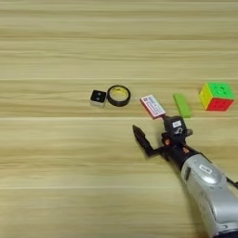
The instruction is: Move the objects on the table
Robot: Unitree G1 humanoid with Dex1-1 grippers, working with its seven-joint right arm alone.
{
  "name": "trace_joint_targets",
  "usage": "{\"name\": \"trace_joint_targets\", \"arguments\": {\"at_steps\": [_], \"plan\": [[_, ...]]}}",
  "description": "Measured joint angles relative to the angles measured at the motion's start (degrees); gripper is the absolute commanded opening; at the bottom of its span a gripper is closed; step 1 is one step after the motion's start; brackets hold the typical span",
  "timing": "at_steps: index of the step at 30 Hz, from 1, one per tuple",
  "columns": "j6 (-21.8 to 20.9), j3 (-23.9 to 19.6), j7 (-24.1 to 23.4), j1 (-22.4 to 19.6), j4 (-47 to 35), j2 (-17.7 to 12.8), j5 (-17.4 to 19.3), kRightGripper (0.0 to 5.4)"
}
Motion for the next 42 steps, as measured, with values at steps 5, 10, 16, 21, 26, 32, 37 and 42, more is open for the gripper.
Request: {"name": "trace_joint_targets", "arguments": {"at_steps": [5, 10, 16, 21, 26, 32, 37, 42], "plan": [[-2.18, -0.80, -0.03, -3.79, 5.20, 0.22, 0.01, 5.36], [-3.79, -1.79, 0.09, -5.90, 8.42, 0.40, 0.07, 5.36], [-4.82, -1.98, 0.31, -6.57, 9.63, 0.71, 0.05, 5.36], [-4.60, -1.92, 0.28, -4.23, 6.68, 0.70, -0.08, 5.36], [-4.33, -1.42, -0.46, -0.81, -1.23, 0.52, -1.18, 5.36], [-3.32, -0.97, -0.33, 1.26, -7.42, 0.05, -1.39, 5.36], [-3.32, -0.99, -1.34, 1.03, -7.49, 0.12, -1.74, 5.36], [-3.61, -5.30, -3.91, 0.34, -9.60, -1.03, -2.38, 5.36]]}}
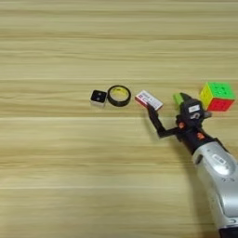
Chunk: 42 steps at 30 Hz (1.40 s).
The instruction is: Move the objects on the table
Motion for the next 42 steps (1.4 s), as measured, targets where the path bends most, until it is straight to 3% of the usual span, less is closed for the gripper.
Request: {"name": "trace_joint_targets", "arguments": {"at_steps": [7, 14, 21, 42], "plan": [[-0.90, -10.94, -4.05, -4.07, 4.07, -2.58, 2.33, 5.36], [-3.70, -14.37, -5.02, -8.27, 14.98, -4.69, 2.41, 5.36], [-8.47, -16.17, -4.90, -12.99, 28.86, -7.54, 2.43, 5.36], [-12.44, -16.04, -1.11, -20.28, 44.70, -9.05, 3.47, 5.36]]}}
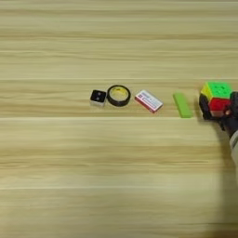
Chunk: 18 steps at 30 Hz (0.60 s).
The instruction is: Move the objects on the table
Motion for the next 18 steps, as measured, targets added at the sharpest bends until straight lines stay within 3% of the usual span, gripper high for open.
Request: {"name": "trace_joint_targets", "arguments": {"at_steps": [18], "plan": [[-1.35, 0.03, 1.83, -0.56, 2.50, -0.01, 0.97, 3.58]]}}
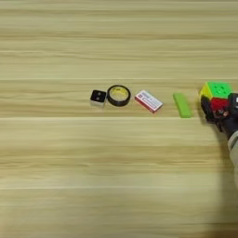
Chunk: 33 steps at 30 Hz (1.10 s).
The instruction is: Move the objects on the table
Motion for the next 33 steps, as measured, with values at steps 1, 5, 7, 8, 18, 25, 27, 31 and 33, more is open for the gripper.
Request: {"name": "trace_joint_targets", "arguments": {"at_steps": [1, 5, 7, 8, 18, 25, 27, 31, 33], "plan": [[-0.03, -0.01, 0.00, 0.00, 0.11, 0.00, 0.02, 3.52], [-0.11, 0.00, 0.04, 0.00, 0.20, 0.00, 0.07, 3.32], [-0.28, 0.01, 0.12, 0.00, 0.29, 0.00, 0.09, 3.32], [-0.39, 0.03, 0.16, 0.00, 0.34, 0.00, 0.10, 3.32], [-0.91, 0.67, 0.37, 1.08, -2.79, 0.38, 0.29, 3.32], [1.81, 3.18, 0.26, 6.81, -18.15, 2.70, 0.48, 3.32], [4.08, 4.80, 0.23, 9.74, -24.26, 4.22, 0.47, 3.32], [7.18, 7.47, 0.18, 12.76, -33.75, 5.58, 0.40, 3.32], [8.71, 9.60, 0.33, 14.21, -38.59, 6.52, 0.37, 3.32]]}}
